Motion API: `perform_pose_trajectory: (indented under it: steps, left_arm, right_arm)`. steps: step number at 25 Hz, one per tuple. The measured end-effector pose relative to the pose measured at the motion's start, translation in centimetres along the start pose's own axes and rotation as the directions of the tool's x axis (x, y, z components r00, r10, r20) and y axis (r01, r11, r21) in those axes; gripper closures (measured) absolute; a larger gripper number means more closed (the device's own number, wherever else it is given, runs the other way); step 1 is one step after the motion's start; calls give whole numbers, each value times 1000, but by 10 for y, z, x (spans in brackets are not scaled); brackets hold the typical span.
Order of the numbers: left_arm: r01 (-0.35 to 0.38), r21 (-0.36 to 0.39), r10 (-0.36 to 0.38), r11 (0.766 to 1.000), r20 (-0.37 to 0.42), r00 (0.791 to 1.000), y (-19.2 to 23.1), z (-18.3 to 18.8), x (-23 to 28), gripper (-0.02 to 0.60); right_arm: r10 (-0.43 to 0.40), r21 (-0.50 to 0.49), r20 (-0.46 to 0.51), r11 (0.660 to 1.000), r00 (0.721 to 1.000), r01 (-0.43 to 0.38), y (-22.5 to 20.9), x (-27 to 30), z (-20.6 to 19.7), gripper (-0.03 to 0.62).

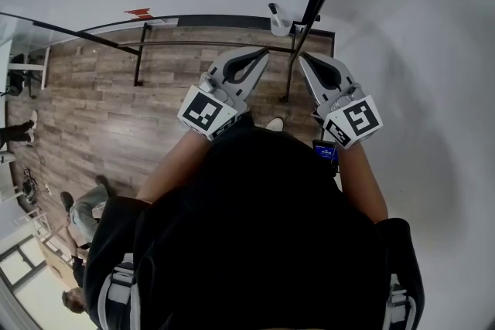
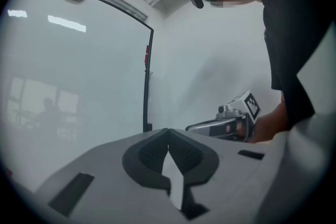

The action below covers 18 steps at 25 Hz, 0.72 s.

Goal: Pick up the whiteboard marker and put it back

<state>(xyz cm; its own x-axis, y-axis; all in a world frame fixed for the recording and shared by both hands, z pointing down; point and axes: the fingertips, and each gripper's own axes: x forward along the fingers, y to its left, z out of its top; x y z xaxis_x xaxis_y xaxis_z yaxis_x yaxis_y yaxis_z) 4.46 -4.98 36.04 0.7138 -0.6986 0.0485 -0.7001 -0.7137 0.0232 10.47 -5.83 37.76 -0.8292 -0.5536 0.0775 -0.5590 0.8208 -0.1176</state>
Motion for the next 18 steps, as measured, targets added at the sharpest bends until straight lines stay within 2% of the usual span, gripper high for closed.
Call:
perform_pose_trajectory:
  steps: [6, 10, 13, 18]
  left_arm:
    - [29, 8, -29, 1000, -1, 1000, 18, 0, 17, 577]
    - [81, 12, -81, 997, 32, 996, 38, 4, 29, 577]
    - [103, 17, -103, 995, 2, 995, 63, -5, 37, 577]
    - [162, 13, -162, 987, 1, 987, 93, -15, 49, 578]
  right_arm:
    - [-20, 9, -30, 1000, 999, 21, -18, 18, 0, 599]
    - [-58, 20, -48, 998, 997, 59, -35, 40, -4, 599]
    - [-93, 35, -65, 995, 994, 95, -49, 62, -11, 599]
    - [-147, -10, -100, 989, 984, 147, -63, 93, -12, 599]
